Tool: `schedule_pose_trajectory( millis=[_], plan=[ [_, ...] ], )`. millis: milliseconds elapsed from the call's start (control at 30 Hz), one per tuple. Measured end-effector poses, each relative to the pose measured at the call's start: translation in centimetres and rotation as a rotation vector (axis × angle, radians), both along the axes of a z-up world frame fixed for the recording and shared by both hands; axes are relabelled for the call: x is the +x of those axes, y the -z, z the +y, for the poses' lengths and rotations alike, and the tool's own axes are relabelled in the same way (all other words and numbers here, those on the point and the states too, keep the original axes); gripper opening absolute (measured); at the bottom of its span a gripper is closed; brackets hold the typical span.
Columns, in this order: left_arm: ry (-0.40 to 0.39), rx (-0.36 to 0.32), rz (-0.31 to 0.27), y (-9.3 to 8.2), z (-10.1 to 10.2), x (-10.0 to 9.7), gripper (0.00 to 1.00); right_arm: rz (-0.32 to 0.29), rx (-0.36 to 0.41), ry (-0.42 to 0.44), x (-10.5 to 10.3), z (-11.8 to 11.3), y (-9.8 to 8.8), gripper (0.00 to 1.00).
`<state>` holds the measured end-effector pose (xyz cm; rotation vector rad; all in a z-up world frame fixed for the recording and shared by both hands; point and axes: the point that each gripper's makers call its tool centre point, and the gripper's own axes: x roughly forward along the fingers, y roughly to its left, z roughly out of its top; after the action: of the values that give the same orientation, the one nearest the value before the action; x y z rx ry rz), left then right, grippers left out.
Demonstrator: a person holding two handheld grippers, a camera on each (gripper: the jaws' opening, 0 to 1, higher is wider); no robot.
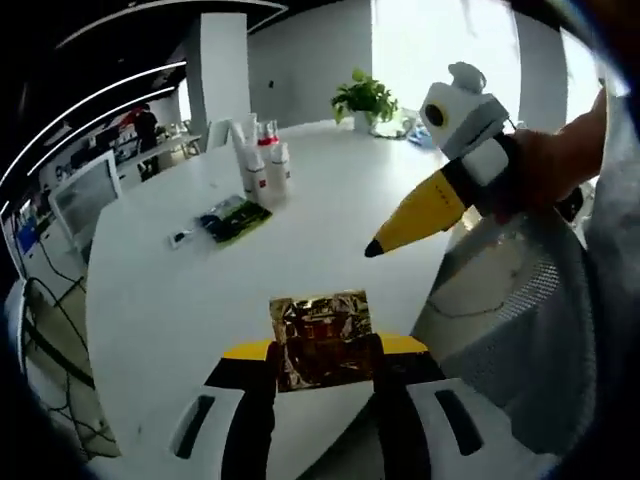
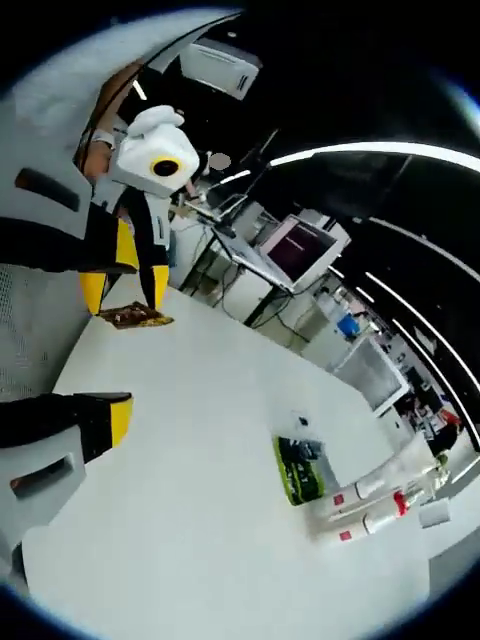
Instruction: Arrange the skincare products in the storage area until every visible bottle or jar stands upright without overlapping.
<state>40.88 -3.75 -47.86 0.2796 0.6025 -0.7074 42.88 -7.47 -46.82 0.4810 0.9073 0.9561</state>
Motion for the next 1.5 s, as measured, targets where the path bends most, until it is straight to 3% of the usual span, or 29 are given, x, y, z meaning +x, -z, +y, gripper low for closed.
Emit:
schedule_pose_trajectory(
  millis=[100, 300, 400, 567, 767, 833, 1033, 1133, 1233, 1333, 1500],
  plan=[
    [0.067, 0.023, -0.020, 0.0, -0.9, -0.7, 0.36, 0.099, 0.071, -0.015, -0.9, 0.9, -0.1, 0.40],
    [0.119, 0.034, -0.043, -0.2, -1.7, -1.2, 0.36, 0.161, 0.034, -0.121, -2.9, 1.5, 1.3, 0.26],
    [0.137, 0.016, -0.059, -0.6, -2.1, -1.2, 0.36, 0.142, 0.000, -0.149, -3.3, 1.6, 1.8, 0.18],
    [0.195, 0.041, -0.074, -0.6, -2.9, -2.0, 0.36, 0.151, -0.002, -0.193, -4.0, 1.9, 2.1, 0.00],
    [0.200, 0.021, -0.062, -0.5, -2.9, -1.8, 0.37, 0.177, 0.014, -0.202, -4.2, 1.8, 1.9, 0.00],
    [0.191, -0.025, -0.023, -0.5, -3.0, -2.0, 0.37, 0.184, 0.031, -0.220, -4.4, 1.7, 1.7, 0.00],
    [0.087, -0.254, 0.080, -2.2, -2.2, -1.1, 0.40, 0.174, 0.106, -0.210, -3.9, 1.3, 0.4, 0.00],
    [0.044, -0.361, 0.138, -2.7, -1.8, -0.7, 0.43, 0.195, 0.176, -0.192, -3.4, 1.0, -0.6, 0.00],
    [0.016, -0.489, 0.207, -3.4, -1.6, -0.5, 0.39, 0.194, 0.243, -0.187, -3.1, 0.9, -1.7, 0.00],
    [0.010, -0.595, 0.268, -4.1, -1.5, -0.7, 0.33, 0.189, 0.263, -0.205, -3.3, 0.8, -2.1, 0.00],
    [-0.018, -0.729, 0.311, -5.3, -1.1, -0.4, 0.25, 0.188, 0.307, -0.283, -4.7, 1.5, -3.2, 0.00]
  ],
)
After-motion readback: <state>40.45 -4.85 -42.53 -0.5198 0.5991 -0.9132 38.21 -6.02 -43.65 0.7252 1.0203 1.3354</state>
